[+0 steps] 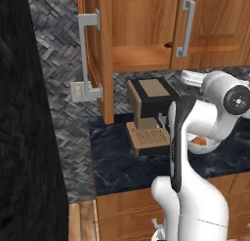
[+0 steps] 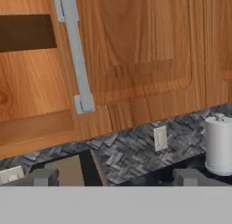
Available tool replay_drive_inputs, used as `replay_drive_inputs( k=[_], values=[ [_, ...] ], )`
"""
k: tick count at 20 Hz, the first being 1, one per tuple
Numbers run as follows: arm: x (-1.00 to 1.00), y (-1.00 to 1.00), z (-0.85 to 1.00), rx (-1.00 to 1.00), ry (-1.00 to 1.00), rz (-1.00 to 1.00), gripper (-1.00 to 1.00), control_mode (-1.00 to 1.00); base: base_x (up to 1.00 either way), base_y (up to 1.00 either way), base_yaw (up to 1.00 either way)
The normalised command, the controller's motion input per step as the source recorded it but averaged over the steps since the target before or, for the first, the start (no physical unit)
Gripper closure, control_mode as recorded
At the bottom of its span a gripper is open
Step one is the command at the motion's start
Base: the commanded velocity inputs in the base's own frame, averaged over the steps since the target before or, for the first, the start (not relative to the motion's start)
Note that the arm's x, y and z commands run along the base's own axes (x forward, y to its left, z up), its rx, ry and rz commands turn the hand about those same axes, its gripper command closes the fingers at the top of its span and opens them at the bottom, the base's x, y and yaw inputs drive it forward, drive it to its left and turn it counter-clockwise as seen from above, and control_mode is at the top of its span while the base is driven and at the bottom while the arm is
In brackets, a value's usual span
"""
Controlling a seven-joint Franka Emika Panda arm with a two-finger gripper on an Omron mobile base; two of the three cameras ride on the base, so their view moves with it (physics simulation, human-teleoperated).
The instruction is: Open the cabinet. Pick the tangerine and peach from the cabinet and place them into the bowl. Then close the cabinet.
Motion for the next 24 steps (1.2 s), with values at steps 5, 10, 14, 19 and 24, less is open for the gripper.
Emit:
replay_drive_inputs(
  k=[5,10,14,19,24],
  values=[
    [-1.00,0.72,0.23,-0.02,0.35,0.22,-1.00,-1.00,0.00,0.00,0.00],
    [-0.99,0.71,-0.57,-0.10,0.02,0.33,-1.00,-1.00,0.00,0.00,0.00],
    [-0.84,0.73,-0.41,-0.04,-0.13,0.31,-1.00,-1.00,0.00,0.00,0.00],
    [-0.62,0.34,0.55,-0.01,-0.44,0.06,-1.00,-1.00,0.00,0.00,0.00],
    [-0.11,0.84,0.34,-0.04,-0.36,0.00,-1.00,-1.00,0.00,0.00,0.00]
  ],
)
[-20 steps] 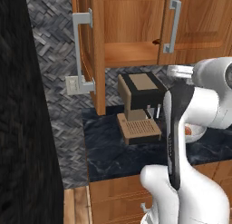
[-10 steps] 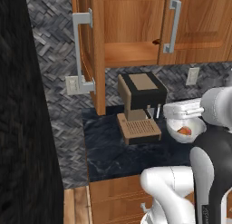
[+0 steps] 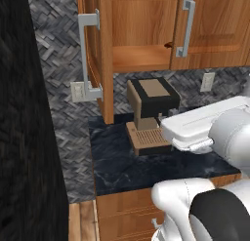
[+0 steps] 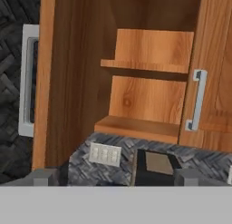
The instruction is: Open the cabinet. Pick the tangerine and peach from the cabinet and place them into the bowl. Then close the cabinet.
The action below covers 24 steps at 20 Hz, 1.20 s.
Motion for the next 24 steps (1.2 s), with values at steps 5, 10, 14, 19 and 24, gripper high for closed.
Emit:
replay_drive_inputs(
  k=[5,10,14,19,24],
  values=[
    [0.00,1.00,0.08,-0.01,-0.28,-0.06,-1.00,-1.00,0.00,0.00,0.00],
    [0.24,0.96,-0.06,0.00,-0.24,-0.05,-1.00,-1.00,0.00,0.00,0.00],
    [0.54,0.74,-0.08,-0.02,-0.17,-0.10,-1.00,-1.00,0.00,0.00,0.00],
    [0.82,0.46,-0.07,-0.10,-0.02,-0.29,-1.00,-1.00,0.00,0.00,0.00],
    [0.64,0.24,-0.02,-0.06,0.00,-0.43,-1.00,-1.00,0.00,0.00,0.00]
  ],
)
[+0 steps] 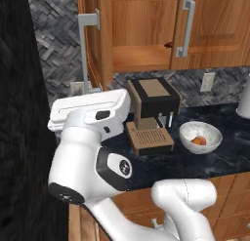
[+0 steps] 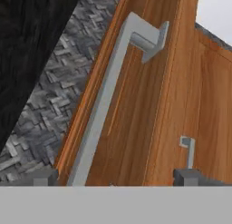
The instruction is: Open the cabinet. Pick the tangerine and peach from the cabinet and place them into the bowl. Then close the cabinet.
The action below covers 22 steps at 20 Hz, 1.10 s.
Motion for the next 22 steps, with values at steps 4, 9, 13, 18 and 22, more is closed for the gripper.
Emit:
replay_drive_inputs(
  k=[4,9,13,18,22],
  values=[
    [0.65,-0.01,-0.01,0.00,-0.02,-0.33,-1.00,-1.00,0.00,0.00,0.00],
    [0.84,-0.23,-0.11,0.00,-0.02,-0.23,-1.00,-1.00,0.00,0.00,0.00],
    [0.89,-0.42,-0.15,0.00,-0.04,-0.22,-1.00,-1.00,0.00,0.00,0.00],
    [0.71,-0.85,-0.25,0.00,-0.16,-0.13,-1.00,-1.00,0.00,0.00,0.00],
    [0.87,-1.00,-0.36,0.00,-0.19,-0.02,-1.00,-1.00,0.00,0.00,0.00]
  ],
)
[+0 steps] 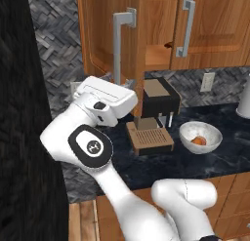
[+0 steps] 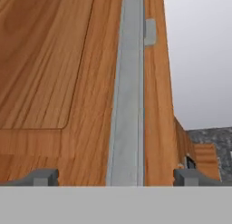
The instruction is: Open the cabinet. Pick the tangerine and peach from the cabinet and place them into the bowl. Then close the cabinet.
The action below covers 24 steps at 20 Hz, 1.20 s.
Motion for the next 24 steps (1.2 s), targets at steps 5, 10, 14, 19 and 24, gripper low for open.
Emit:
replay_drive_inputs(
  k=[5,10,14,19,24],
  values=[
    [1.00,-1.00,-0.30,0.04,-0.13,0.00,-1.00,-1.00,0.00,0.00,0.00],
    [1.00,-0.95,-0.06,0.11,-0.02,0.00,-1.00,-1.00,0.00,0.00,0.00],
    [1.00,-0.75,0.00,0.17,0.00,0.00,-1.00,-1.00,0.00,0.00,0.00],
    [1.00,-0.75,0.00,0.19,0.00,0.00,-1.00,-1.00,0.00,0.00,0.00],
    [1.00,-0.84,0.01,0.28,0.08,0.00,-1.00,-1.00,0.00,0.00,0.00]
  ],
)
